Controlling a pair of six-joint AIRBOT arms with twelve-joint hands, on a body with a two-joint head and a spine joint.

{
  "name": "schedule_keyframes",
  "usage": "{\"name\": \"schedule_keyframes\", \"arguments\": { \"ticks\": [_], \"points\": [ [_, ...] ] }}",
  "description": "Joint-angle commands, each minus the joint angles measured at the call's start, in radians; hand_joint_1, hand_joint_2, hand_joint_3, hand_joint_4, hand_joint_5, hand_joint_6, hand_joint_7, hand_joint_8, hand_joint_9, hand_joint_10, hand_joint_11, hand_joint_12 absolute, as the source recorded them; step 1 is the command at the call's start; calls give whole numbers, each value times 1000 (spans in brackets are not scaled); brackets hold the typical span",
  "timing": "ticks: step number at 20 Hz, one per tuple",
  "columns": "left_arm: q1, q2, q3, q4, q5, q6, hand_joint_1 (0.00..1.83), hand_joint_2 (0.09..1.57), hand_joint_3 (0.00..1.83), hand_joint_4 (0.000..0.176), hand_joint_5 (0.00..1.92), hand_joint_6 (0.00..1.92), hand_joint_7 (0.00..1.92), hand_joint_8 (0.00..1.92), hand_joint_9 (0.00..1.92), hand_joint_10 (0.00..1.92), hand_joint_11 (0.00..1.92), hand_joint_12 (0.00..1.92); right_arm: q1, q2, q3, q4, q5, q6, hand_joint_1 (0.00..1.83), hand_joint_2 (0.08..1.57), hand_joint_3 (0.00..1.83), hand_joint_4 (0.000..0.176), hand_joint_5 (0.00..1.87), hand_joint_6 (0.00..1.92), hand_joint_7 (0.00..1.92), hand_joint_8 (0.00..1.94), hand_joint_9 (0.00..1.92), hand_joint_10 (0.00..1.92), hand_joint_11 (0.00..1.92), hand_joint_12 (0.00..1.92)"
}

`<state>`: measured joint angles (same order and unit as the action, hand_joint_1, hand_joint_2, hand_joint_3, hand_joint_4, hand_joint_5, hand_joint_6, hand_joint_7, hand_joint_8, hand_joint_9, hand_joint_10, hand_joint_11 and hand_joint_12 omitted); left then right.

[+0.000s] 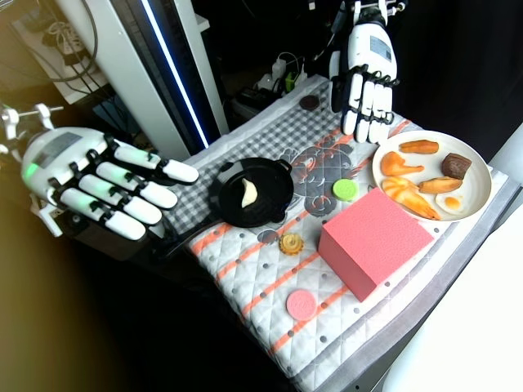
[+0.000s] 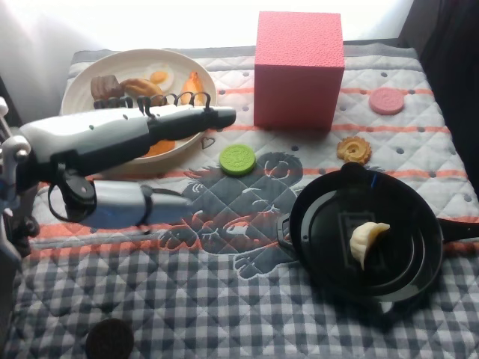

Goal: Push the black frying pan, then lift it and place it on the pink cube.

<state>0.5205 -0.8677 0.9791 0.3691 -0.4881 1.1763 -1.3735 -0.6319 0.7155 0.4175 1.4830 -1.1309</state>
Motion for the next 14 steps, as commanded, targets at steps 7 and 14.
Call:
{"name": "schedule_keyframes", "arguments": {
  "ticks": [7,14],
  "points": [
    [-31,52,-29,187,-92,-169,159,1413,3,42,69,2,104,1,141,9,0,498,7,10,-3,14,121,-3,442,1260,2,0,0,0,0,0,0,0,0,231],
    [-179,69,-41,775,34,-654,230,1454,7,28,153,0,214,0,178,9,0,315,-32,47,-10,49,99,27,476,1261,0,0,0,0,0,0,0,0,0,164]
  ]
}}
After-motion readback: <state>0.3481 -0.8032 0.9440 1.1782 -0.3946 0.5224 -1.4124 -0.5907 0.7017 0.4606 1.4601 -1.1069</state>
